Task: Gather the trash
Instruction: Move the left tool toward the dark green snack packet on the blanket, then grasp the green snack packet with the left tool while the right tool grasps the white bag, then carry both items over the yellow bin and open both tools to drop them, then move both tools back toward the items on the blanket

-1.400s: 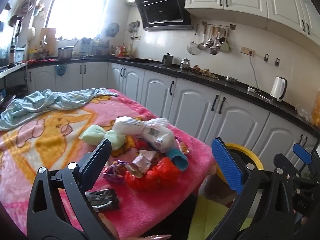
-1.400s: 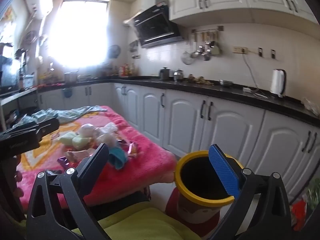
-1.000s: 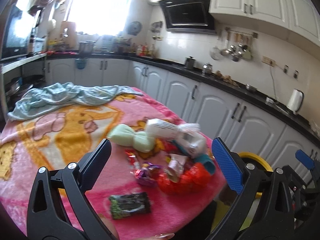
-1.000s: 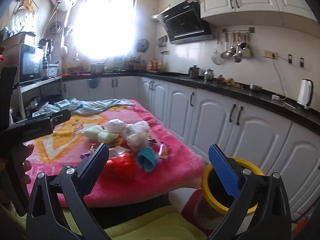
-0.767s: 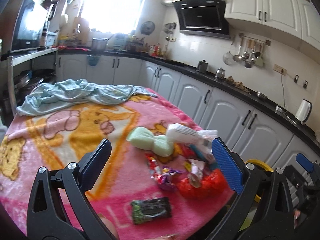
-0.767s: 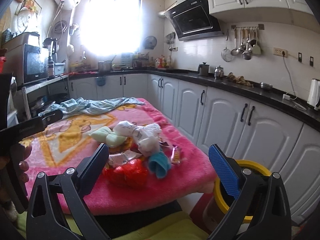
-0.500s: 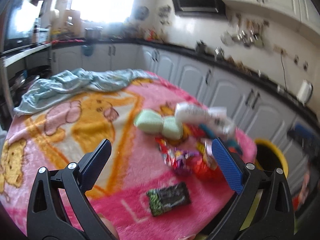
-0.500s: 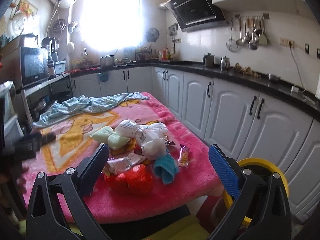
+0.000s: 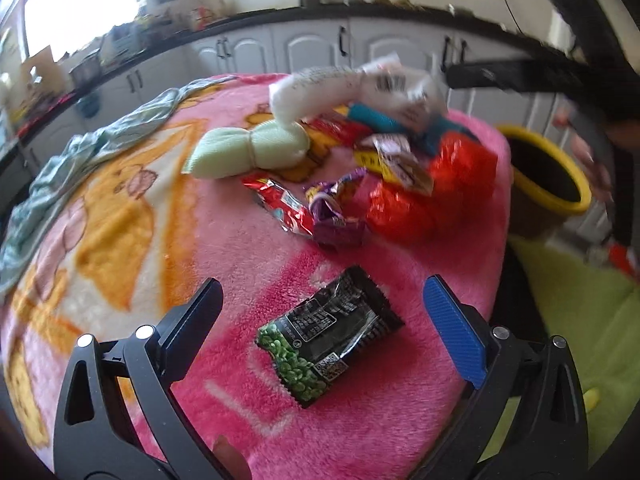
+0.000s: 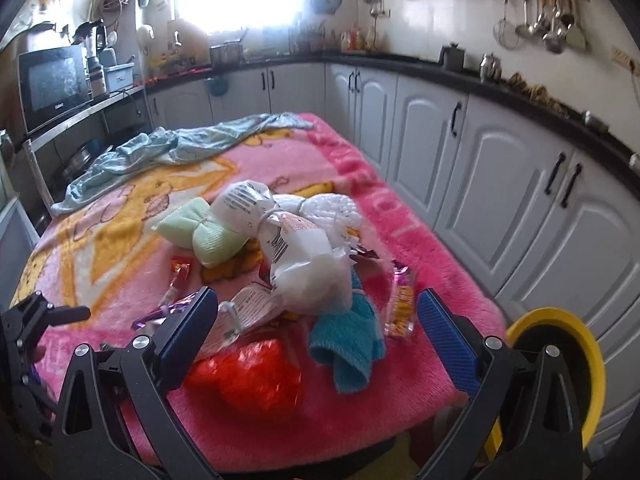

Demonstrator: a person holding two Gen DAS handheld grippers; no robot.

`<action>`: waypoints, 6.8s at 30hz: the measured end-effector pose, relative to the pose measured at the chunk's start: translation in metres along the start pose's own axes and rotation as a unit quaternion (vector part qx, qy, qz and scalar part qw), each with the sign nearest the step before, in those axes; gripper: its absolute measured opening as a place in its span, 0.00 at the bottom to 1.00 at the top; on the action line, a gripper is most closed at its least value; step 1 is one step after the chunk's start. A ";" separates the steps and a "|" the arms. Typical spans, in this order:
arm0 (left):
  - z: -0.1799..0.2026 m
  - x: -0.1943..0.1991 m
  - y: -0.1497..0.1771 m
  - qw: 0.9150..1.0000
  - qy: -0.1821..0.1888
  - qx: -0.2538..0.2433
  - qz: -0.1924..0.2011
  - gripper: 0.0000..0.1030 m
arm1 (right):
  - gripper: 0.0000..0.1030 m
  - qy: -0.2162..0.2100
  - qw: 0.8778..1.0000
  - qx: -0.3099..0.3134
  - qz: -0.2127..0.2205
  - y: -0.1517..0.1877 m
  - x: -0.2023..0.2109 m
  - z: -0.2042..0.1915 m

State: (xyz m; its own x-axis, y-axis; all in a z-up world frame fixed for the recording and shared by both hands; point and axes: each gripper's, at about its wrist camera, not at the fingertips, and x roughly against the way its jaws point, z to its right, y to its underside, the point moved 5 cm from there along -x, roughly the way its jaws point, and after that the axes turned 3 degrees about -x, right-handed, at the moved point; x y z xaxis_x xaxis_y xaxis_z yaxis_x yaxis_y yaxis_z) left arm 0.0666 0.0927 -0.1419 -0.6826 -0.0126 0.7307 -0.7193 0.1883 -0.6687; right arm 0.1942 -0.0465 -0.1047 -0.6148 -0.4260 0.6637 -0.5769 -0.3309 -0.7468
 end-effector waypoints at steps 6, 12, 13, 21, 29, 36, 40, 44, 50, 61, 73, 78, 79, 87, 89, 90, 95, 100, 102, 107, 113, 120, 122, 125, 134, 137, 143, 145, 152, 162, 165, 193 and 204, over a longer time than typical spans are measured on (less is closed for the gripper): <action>-0.005 -0.019 0.007 0.999 0.027 -0.016 -0.021 0.71 | 0.90 -0.004 1.000 -0.015 -0.024 -0.007 -0.034 0.011; -0.011 -0.028 0.014 0.998 0.052 0.004 -0.027 0.56 | 0.53 -0.030 0.999 -0.005 -0.044 -0.007 -0.044 0.008; -0.013 -0.028 0.013 0.998 0.056 0.010 -0.027 0.55 | 0.49 -0.033 0.998 -0.002 -0.045 -0.006 -0.044 0.007; -0.022 -0.023 0.014 0.997 0.062 0.038 -0.019 0.20 | 0.37 -0.055 0.998 0.002 -0.023 -0.009 -0.024 -0.004; -0.029 -0.012 0.016 0.994 0.090 0.063 -0.011 0.13 | 0.37 -0.079 0.997 -0.010 -0.001 -0.017 0.001 -0.014; -0.023 0.000 0.022 0.989 0.135 0.054 -0.008 0.01 | 0.37 -0.080 0.996 -0.021 0.023 -0.024 0.021 -0.009; -0.015 -0.003 0.031 0.988 0.145 0.042 -0.028 0.00 | 0.37 -0.079 0.996 -0.027 0.034 -0.028 0.029 -0.005; -0.017 0.004 0.033 0.987 0.153 0.052 -0.020 0.05 | 0.37 -0.075 0.996 -0.029 0.042 -0.030 0.034 -0.005; -0.002 0.016 0.023 0.985 0.172 0.029 -0.002 0.40 | 0.37 -0.075 0.995 -0.030 0.052 -0.033 0.042 -0.002; 0.023 -0.014 0.029 0.991 0.115 -0.042 -0.058 0.51 | 0.37 -0.065 0.992 -0.048 0.092 -0.054 0.075 0.024; 0.044 -0.001 -0.005 0.989 0.125 -0.064 -0.035 0.29 | 0.37 -0.016 0.991 -0.073 0.110 -0.051 0.110 0.091; 0.072 0.007 -0.041 0.985 0.152 -0.082 -0.003 0.29 | 0.37 0.014 0.991 -0.090 0.101 -0.028 0.117 0.126; 0.080 0.009 -0.049 0.983 0.159 -0.089 0.004 0.29 | 0.37 0.019 0.990 -0.094 0.100 -0.023 0.119 0.132; 0.135 0.007 -0.100 0.972 0.194 -0.125 0.034 0.29 | 0.37 0.057 0.986 -0.123 0.098 0.008 0.138 0.175; 0.148 0.006 -0.110 0.971 0.200 -0.127 0.040 0.29 | 0.37 0.069 0.985 -0.127 0.098 0.014 0.142 0.183; 0.153 0.006 -0.115 0.970 0.204 -0.128 0.043 0.29 | 0.37 0.074 0.984 -0.129 0.098 0.016 0.144 0.186; 0.188 0.001 -0.146 0.963 0.225 -0.133 0.063 0.29 | 0.37 0.109 0.979 -0.143 0.092 0.036 0.152 0.209; 0.225 -0.013 -0.172 0.957 0.250 -0.132 0.067 0.29 | 0.37 0.141 0.971 -0.178 0.074 0.060 0.153 0.242; 0.240 -0.019 -0.179 0.955 0.256 -0.130 0.070 0.29 | 0.37 0.152 0.968 -0.186 0.067 0.068 0.152 0.252; 0.270 -0.051 -0.195 0.954 0.271 -0.119 0.051 0.30 | 0.38 0.183 0.961 -0.202 0.044 0.088 0.148 0.275; 0.297 -0.097 -0.206 0.957 0.270 -0.102 0.018 0.30 | 0.41 0.224 0.949 -0.220 0.010 0.110 0.139 0.298; 0.311 -0.120 -0.211 0.961 0.267 -0.077 0.014 0.54 | 0.59 0.231 0.941 -0.248 0.010 0.121 0.137 0.316; 0.307 -0.122 -0.209 0.960 0.273 -0.067 0.011 0.59 | 0.62 0.231 0.939 -0.254 0.020 0.121 0.141 0.319; 0.298 -0.117 -0.207 0.962 0.265 -0.060 0.020 0.70 | 0.64 0.233 0.939 -0.250 0.029 0.115 0.146 0.316; 0.254 -0.080 -0.217 0.969 0.237 -0.010 0.074 0.89 | 0.80 0.229 0.944 -0.221 0.091 0.088 0.167 0.290; 0.238 -0.068 -0.218 0.970 0.226 0.005 0.089 0.89 | 0.82 0.229 0.945 -0.208 0.104 0.080 0.173 0.279; 0.209 -0.049 -0.217 0.973 0.205 0.030 0.099 0.89 | 0.83 0.220 0.952 -0.177 0.118 0.067 0.177 0.254; 0.200 -0.042 -0.215 0.974 0.201 0.036 0.102 0.89 | 0.85 0.215 0.954 -0.167 0.123 0.063 0.177 0.244; 0.163 -0.016 -0.206 0.975 0.173 0.049 0.128 0.89 | 0.90 0.178 0.964 -0.136 0.142 0.045 0.180 0.206; 0.105 0.008 -0.191 0.976 0.132 0.085 0.151 0.89 | 0.91 0.125 0.976 -0.108 0.140 0.033 0.170 0.158; 0.092 0.011 -0.186 0.976 0.124 0.094 0.151 0.89 | 0.91 0.110 0.980 -0.095 0.135 0.031 0.165 0.142; -0.020 0.016 -0.089 0.973 0.088 0.197 0.082 0.89 | 0.91 -0.068 0.997 0.026 -0.006 0.051 0.059 -0.002; -0.011 -0.010 -0.063 0.945 0.193 0.262 0.019 0.67 | 0.76 -0.112 0.992 0.027 -0.059 0.056 0.012 -0.011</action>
State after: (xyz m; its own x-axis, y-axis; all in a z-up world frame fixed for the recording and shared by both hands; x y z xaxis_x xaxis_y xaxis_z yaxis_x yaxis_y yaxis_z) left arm 0.1202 0.0919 -0.1058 -0.6837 0.3625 0.6333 -0.7297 -0.3318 -0.5979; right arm 0.1488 -0.0608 -0.1378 -0.4063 -0.5567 0.7246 -0.6034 -0.4320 -0.6703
